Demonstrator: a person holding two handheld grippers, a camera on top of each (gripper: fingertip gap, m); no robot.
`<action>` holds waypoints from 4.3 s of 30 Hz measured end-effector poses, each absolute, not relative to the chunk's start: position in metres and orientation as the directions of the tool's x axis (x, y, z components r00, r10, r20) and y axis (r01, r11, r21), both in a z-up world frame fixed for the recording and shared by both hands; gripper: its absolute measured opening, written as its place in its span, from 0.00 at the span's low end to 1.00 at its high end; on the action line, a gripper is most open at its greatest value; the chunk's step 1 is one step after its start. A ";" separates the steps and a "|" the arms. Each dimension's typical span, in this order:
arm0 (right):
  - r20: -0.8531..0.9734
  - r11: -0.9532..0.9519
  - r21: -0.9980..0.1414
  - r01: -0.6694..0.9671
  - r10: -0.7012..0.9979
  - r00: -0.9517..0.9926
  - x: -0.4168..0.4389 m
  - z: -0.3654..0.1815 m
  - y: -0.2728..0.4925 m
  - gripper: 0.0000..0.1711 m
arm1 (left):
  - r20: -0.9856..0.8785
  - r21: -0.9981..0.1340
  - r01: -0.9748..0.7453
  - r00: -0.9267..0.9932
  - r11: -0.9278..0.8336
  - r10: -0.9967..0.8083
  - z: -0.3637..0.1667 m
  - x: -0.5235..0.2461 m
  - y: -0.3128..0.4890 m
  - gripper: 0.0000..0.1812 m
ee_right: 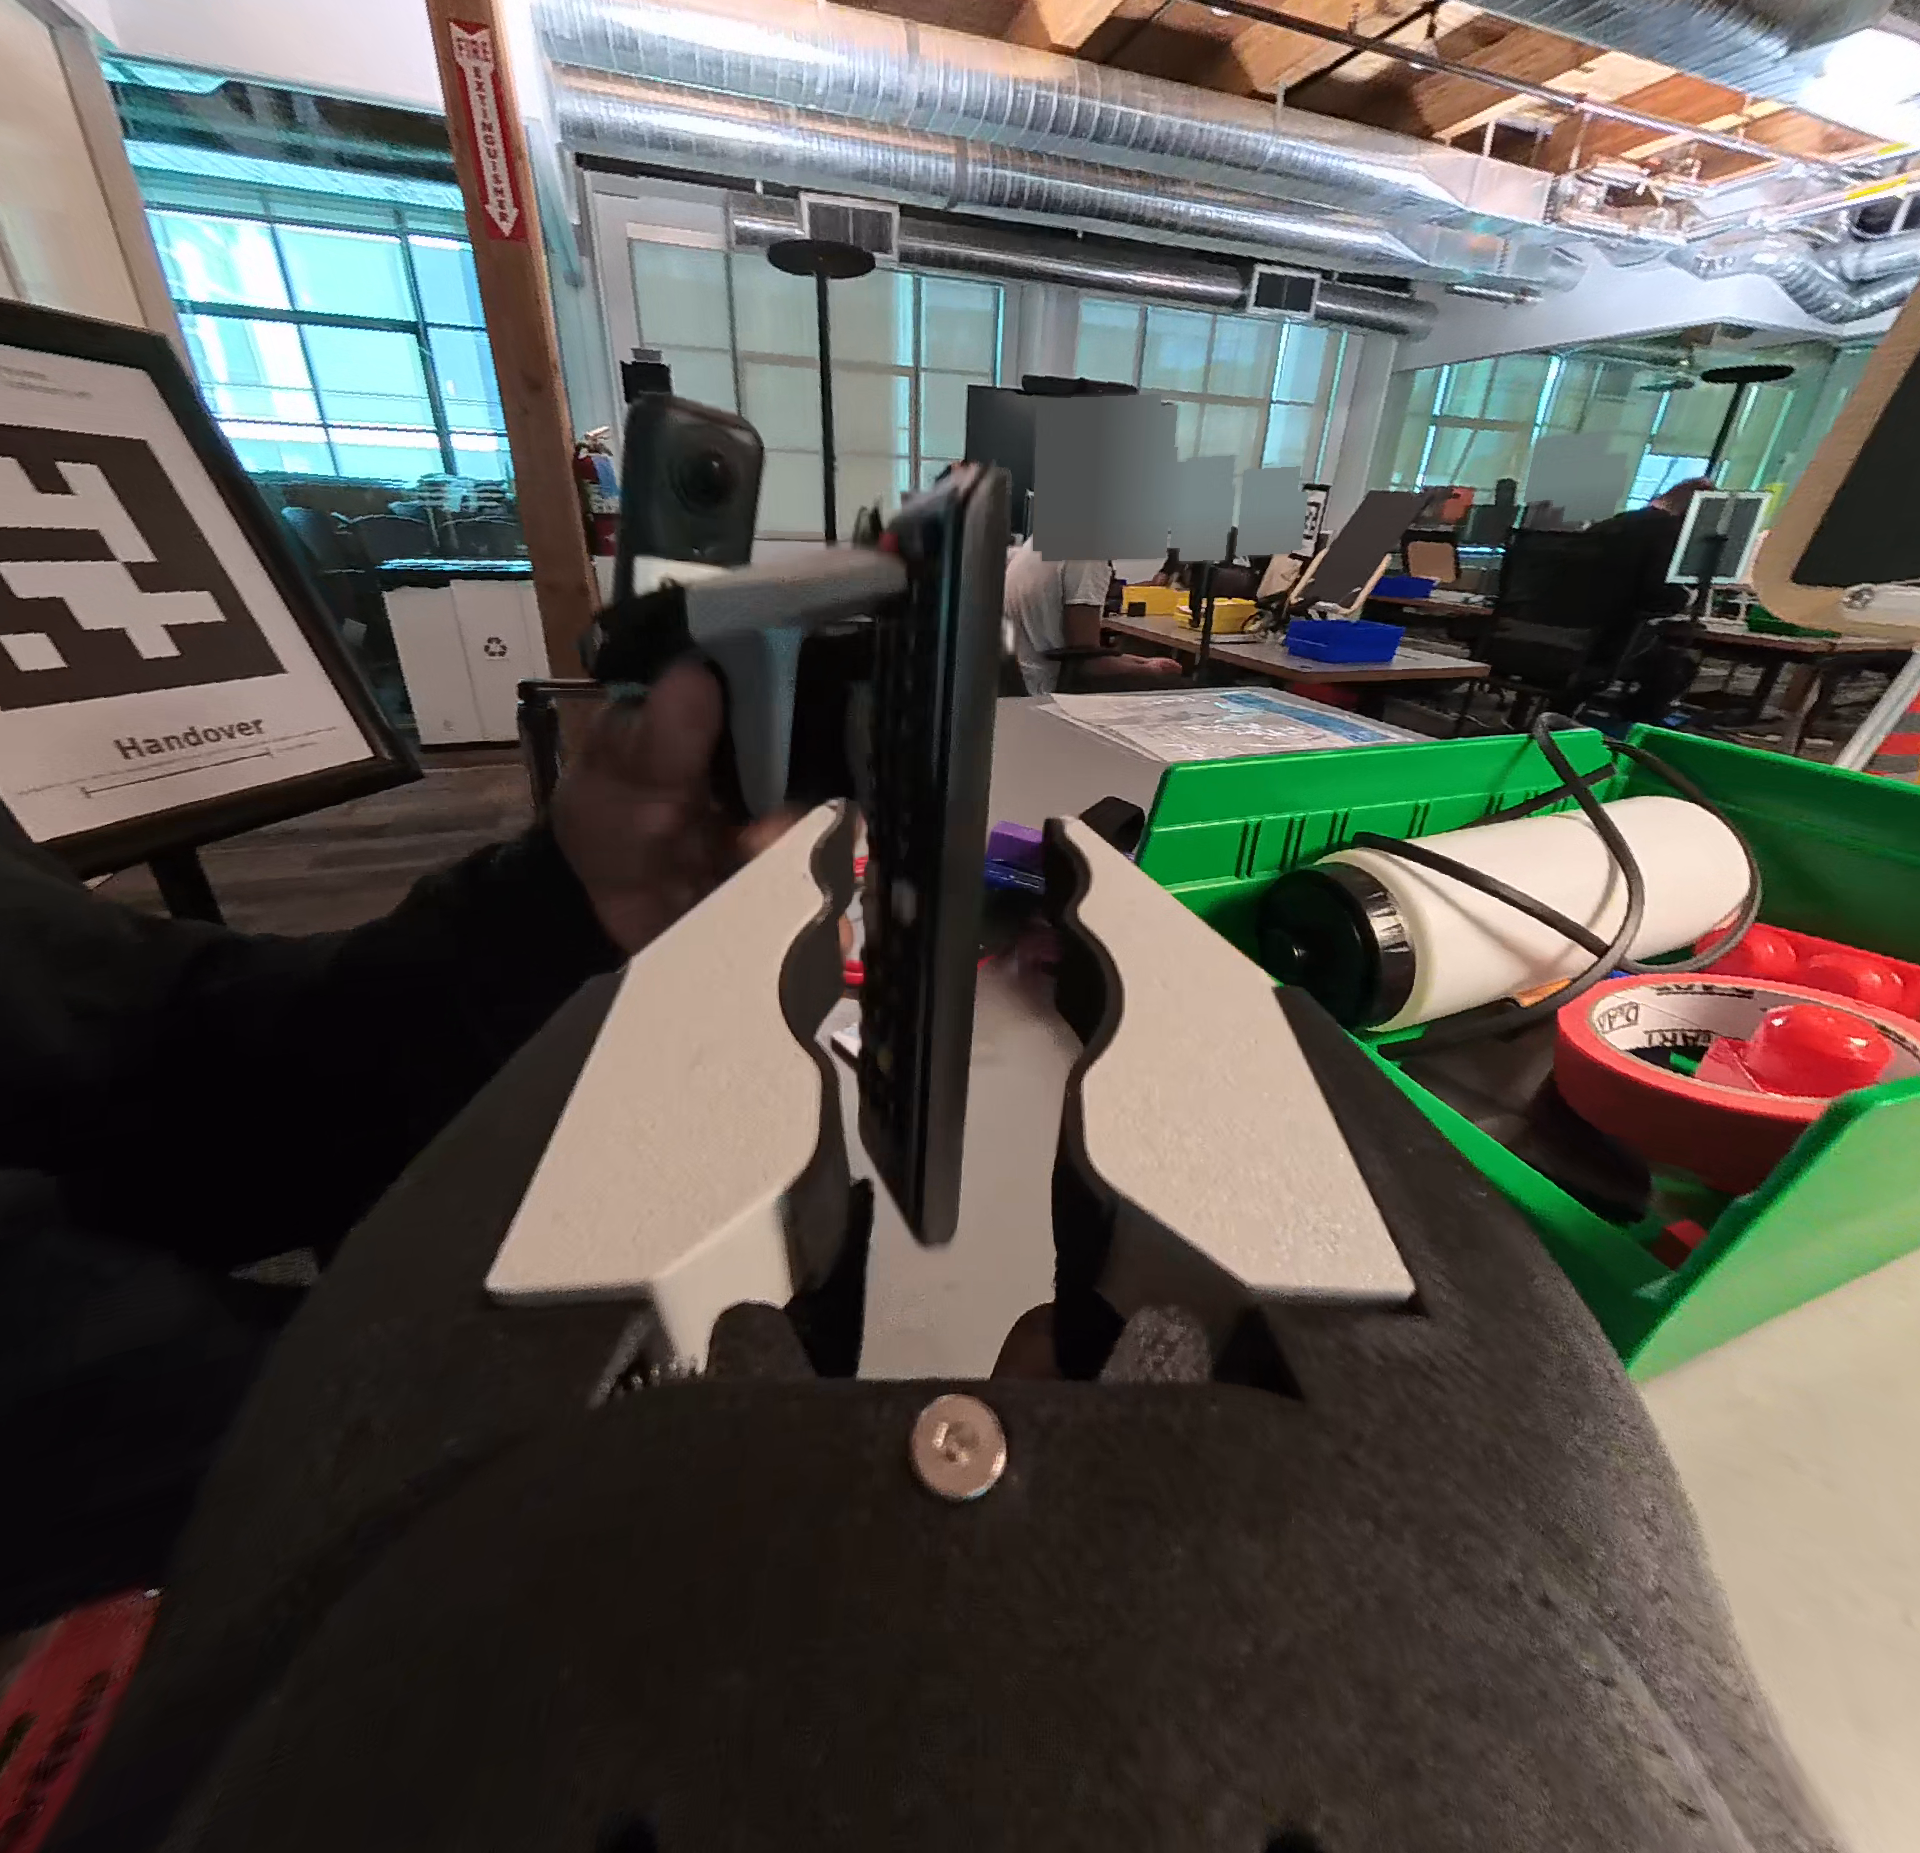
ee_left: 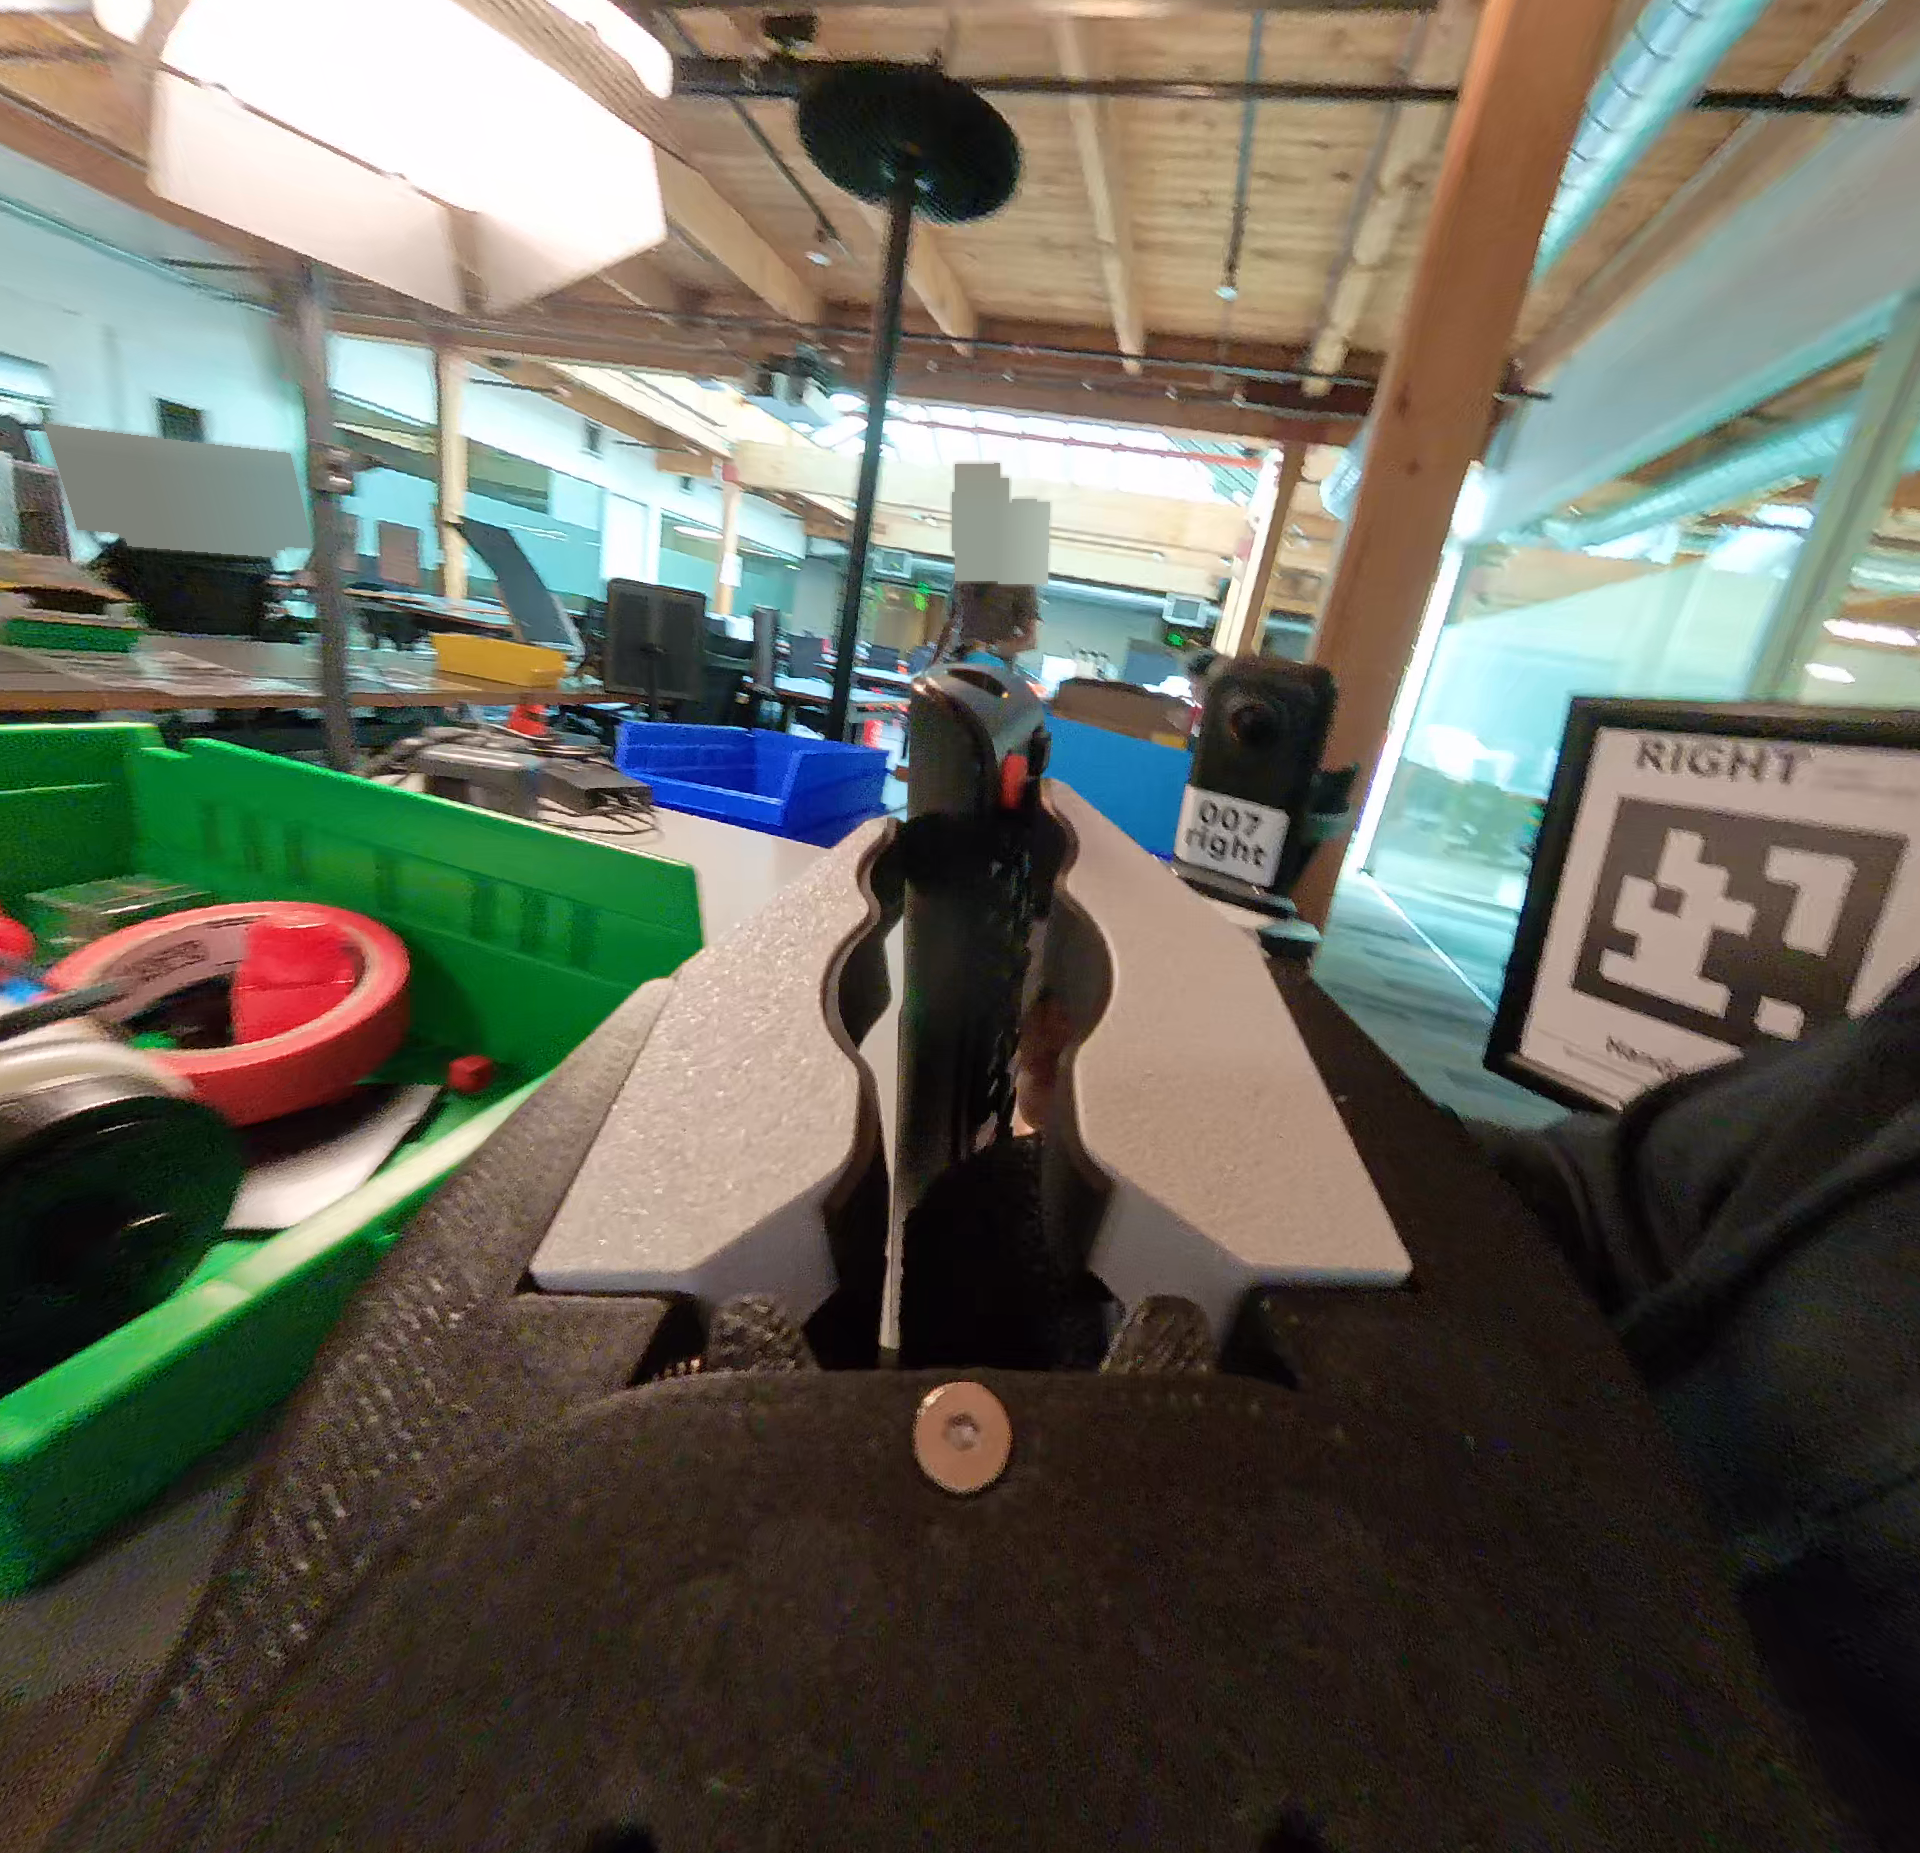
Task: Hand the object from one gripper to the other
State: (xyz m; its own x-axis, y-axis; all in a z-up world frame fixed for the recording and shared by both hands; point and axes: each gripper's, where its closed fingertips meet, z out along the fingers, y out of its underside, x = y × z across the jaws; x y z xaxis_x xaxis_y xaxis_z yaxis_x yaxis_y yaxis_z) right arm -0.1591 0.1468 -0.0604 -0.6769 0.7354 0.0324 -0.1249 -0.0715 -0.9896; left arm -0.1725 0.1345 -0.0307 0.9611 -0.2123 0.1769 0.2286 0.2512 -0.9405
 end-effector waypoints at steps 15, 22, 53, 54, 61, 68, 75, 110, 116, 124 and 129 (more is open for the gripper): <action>0.012 -0.014 -0.999 -0.039 0.796 -0.605 -0.176 -0.079 0.155 0.20 | 0.276 -0.945 0.197 0.909 0.262 0.312 -0.022 -0.307 0.018 0.13; 0.009 -0.007 -1.000 -0.025 0.805 -0.593 -0.179 -0.082 0.157 0.19 | 0.310 -0.950 0.256 0.842 0.178 0.442 -0.058 -0.347 0.021 0.13; -0.071 -0.082 -0.997 0.003 0.848 -0.524 -0.188 -0.080 0.176 0.17 | 0.049 -0.988 0.138 0.720 -0.074 0.692 -0.099 -0.379 0.015 0.18; -0.075 -0.085 -0.996 0.005 0.848 -0.524 -0.188 -0.080 0.176 0.17 | 0.049 -0.988 0.134 0.725 -0.072 0.687 -0.099 -0.377 0.015 0.19; -0.138 -0.136 -0.990 0.042 0.848 -0.512 -0.191 -0.082 0.185 0.17 | 0.089 -0.994 0.111 0.793 0.000 0.603 -0.086 -0.359 0.028 0.22; -0.231 -0.210 -0.972 0.101 0.817 -0.528 -0.188 -0.084 0.198 0.18 | 0.008 -0.997 0.038 0.916 -0.066 0.401 -0.053 -0.322 0.077 0.26; -0.222 -0.185 -0.975 0.123 0.819 -0.529 -0.189 -0.088 0.200 0.18 | -0.217 -0.927 -0.144 0.959 -0.347 0.184 -0.041 -0.297 0.164 0.25; -0.258 -0.233 -0.966 0.114 0.813 -0.522 -0.184 -0.085 0.209 0.18 | -0.277 -0.900 -0.214 0.953 -0.381 0.120 -0.051 -0.317 0.278 0.09; -0.246 -0.222 -0.969 0.108 0.823 -0.513 -0.186 -0.085 0.208 0.18 | -0.196 -0.968 -0.178 0.976 -0.176 0.092 -0.032 -0.294 0.252 0.08; -0.194 -0.191 -0.980 0.058 0.845 -0.499 -0.188 -0.081 0.207 0.18 | 0.092 -0.981 0.110 0.989 0.160 -0.113 0.016 -0.254 0.228 0.08; -0.106 -0.192 -0.974 -0.117 0.852 -0.513 -0.181 -0.051 0.198 0.25 | 0.256 -0.913 0.312 0.940 0.262 -0.226 0.027 -0.211 0.203 0.08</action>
State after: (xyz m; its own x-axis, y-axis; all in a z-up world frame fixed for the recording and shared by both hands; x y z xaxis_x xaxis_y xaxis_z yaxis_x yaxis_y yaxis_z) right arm -0.1812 0.1982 -0.0507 -0.5133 0.8517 -0.1060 -0.1169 -0.1917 -0.9745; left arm -0.2107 0.2029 0.0269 0.9398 -0.2263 0.2562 0.3120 0.2623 -0.9131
